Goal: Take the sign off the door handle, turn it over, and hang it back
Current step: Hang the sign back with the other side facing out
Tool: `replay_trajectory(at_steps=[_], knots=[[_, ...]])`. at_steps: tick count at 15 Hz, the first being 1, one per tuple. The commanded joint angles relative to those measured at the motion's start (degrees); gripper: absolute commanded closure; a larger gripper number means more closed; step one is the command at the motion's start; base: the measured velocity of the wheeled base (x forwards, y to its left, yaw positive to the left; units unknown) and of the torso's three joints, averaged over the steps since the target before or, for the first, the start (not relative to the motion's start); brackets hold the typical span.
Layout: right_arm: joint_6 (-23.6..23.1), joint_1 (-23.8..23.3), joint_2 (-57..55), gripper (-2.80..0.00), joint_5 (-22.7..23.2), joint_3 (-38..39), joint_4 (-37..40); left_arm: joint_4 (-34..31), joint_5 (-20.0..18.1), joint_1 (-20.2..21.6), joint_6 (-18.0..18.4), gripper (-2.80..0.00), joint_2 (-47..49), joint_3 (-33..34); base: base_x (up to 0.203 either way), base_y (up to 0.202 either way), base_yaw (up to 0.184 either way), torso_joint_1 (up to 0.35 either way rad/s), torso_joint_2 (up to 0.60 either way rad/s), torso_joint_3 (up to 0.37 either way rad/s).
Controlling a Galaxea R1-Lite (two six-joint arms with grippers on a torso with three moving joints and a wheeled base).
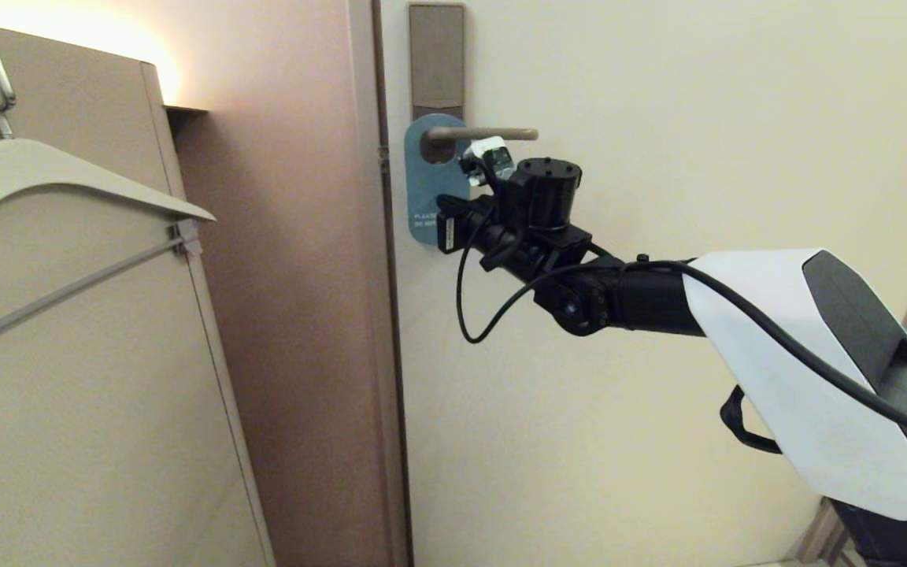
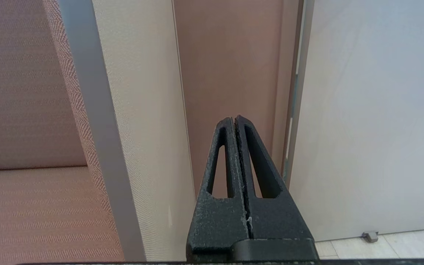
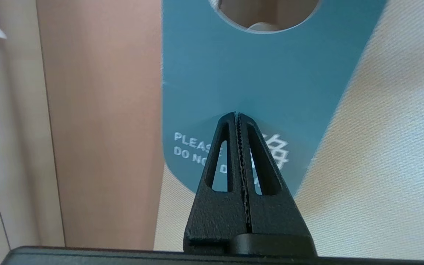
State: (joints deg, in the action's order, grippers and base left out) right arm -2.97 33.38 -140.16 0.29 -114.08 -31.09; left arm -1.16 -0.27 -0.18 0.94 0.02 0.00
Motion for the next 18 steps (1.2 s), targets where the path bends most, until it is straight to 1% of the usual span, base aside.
replay_trajectory(at_steps=[1, 4, 6, 9, 15, 16, 18], knots=[[-0.10, -0.07, -0.14, 0.00, -0.10, 0.12, -0.12, -0.07, 0.00, 0.01, 0.03, 0.00, -0.02, 0.00, 0.000, 0.000, 0.000, 0.000, 0.00, 0.000], [-0.26, -0.13, 2.12, 0.00, -0.61, 0.93, 0.20, 0.02, 0.00, 0.01, 0.03, 0.00, -0.02, 0.00, 0.000, 0.000, 0.000, 0.000, 0.00, 0.000], [-0.40, -0.34, 5.16, 0.00, -1.32, 2.02, 2.06, -0.05, 0.00, 0.01, 0.03, 0.00, -0.02, 0.00, 0.000, 0.000, 0.000, 0.000, 0.00, 0.000], [-0.69, -0.86, 11.03, 0.00, -1.56, 5.19, 10.23, 0.01, 0.00, 0.01, 0.03, 0.00, -0.02, 0.00, 0.000, 0.000, 0.000, 0.000, 0.00, 0.000], [-0.82, -2.57, 27.66, 0.00, -2.11, 22.70, 27.96, -0.07, 0.00, 0.01, 0.03, 0.00, -0.02, 0.00, 0.000, 0.000, 0.000, 0.000, 0.00, 0.000], [-0.75, -2.94, 30.98, 0.00, -3.63, 24.68, 30.73, -0.07, 0.00, 0.01, 0.03, 0.00, -0.02, 0.00, 0.000, 0.000, 0.000, 0.000, 0.00, 0.000], [-0.71, -3.81, 37.61, 0.00, -8.52, 27.67, 32.92, 0.02, 0.00, 0.01, 0.03, 0.00, -0.02, 0.00, 0.000, 0.000, 0.000, 0.000, 0.00, 0.000]])
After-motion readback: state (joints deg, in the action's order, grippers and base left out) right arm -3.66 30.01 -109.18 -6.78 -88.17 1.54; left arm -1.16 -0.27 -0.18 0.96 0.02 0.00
